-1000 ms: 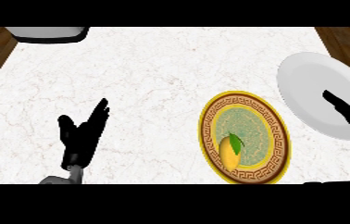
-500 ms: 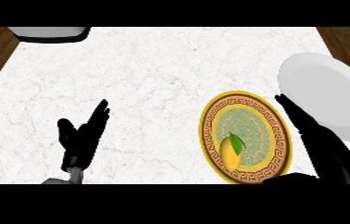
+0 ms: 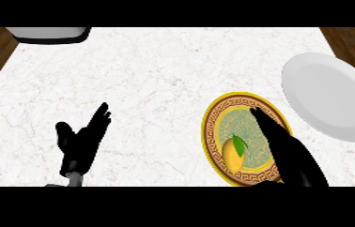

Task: Pick the lemon from the plate and place it in the plate

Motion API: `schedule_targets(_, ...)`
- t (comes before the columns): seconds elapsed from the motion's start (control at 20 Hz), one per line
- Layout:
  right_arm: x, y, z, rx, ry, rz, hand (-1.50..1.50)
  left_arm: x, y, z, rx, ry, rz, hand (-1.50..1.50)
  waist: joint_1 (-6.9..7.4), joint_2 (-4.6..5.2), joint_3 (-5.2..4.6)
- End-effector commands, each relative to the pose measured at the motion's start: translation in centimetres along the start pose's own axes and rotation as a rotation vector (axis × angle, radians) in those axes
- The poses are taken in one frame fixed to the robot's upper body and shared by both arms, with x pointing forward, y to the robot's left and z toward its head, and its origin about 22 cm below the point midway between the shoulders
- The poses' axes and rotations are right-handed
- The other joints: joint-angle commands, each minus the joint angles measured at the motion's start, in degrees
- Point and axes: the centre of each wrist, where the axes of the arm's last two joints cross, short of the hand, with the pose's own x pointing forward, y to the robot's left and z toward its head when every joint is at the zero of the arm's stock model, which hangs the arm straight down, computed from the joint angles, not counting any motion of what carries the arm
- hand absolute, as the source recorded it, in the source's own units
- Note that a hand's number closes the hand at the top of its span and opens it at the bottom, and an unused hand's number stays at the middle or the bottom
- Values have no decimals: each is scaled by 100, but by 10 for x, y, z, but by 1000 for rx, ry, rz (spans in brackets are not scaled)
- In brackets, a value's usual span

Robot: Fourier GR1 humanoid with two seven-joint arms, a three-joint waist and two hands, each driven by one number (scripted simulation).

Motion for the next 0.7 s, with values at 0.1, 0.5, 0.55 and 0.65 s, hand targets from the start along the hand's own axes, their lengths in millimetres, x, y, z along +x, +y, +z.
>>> schedule_targets(0.1, 17, 45, -14, 5, -19, 12, -150, -8, 1, -3, 15, 30, -6, 0, 5, 16, -13)
schedule_targets(0.5, 8, 53, -30, -16, 91, 136, -150, -1, -5, -12, -6, 40, 13, 0, -6, 18, -13)
schedule_targets(0.55, -9, 32, -32, -26, 98, 115, -150, 0, 9, -11, 9, 12, 0, 0, -12, 16, -13)
schedule_targets(0.65, -10, 43, -39, -10, 91, 135, -150, 1, -15, -7, 7, 45, 10, 0, -4, 16, -12)
